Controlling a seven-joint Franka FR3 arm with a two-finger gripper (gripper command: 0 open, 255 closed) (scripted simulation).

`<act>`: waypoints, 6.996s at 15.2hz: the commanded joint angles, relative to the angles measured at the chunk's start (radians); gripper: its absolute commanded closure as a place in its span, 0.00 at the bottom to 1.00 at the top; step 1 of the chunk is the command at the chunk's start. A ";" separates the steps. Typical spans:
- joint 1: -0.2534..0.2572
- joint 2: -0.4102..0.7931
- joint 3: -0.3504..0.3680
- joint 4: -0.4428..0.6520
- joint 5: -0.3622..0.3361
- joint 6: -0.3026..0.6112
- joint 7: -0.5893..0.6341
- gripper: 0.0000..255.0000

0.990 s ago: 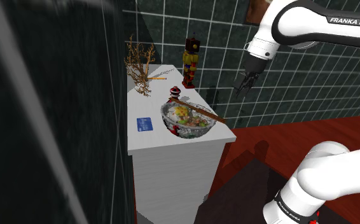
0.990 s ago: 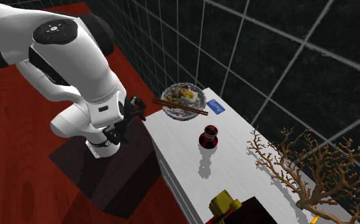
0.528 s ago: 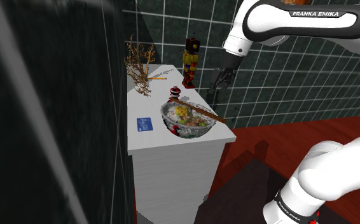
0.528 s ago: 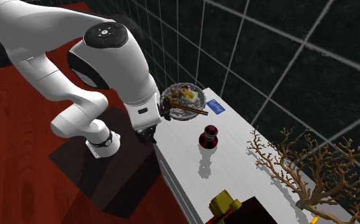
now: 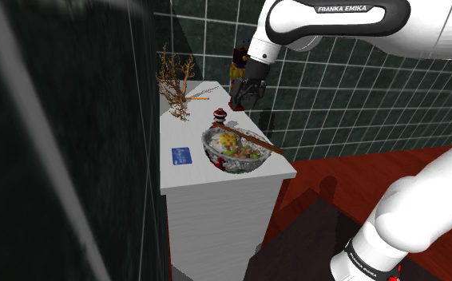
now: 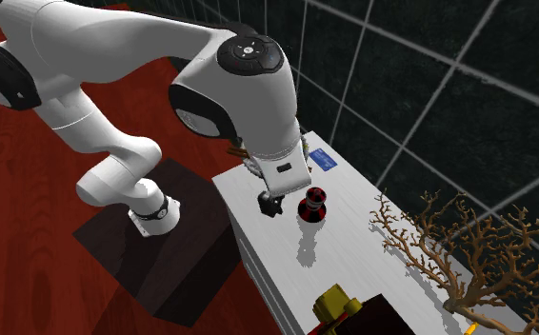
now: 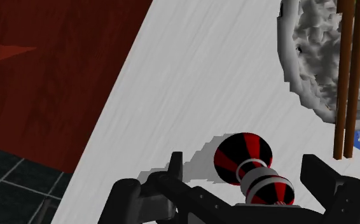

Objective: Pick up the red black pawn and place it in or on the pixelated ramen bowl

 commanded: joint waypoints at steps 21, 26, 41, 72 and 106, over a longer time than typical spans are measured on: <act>0.030 0.216 0.050 0.126 -0.012 0.103 0.066 1.00; 0.030 0.216 0.050 0.126 -0.012 0.103 0.066 1.00; 0.028 0.231 0.048 0.291 -0.023 -0.045 0.092 1.00; 0.085 0.081 0.104 0.464 -0.005 -0.338 0.265 1.00; 0.129 -0.162 0.148 0.015 0.059 -0.115 0.292 0.00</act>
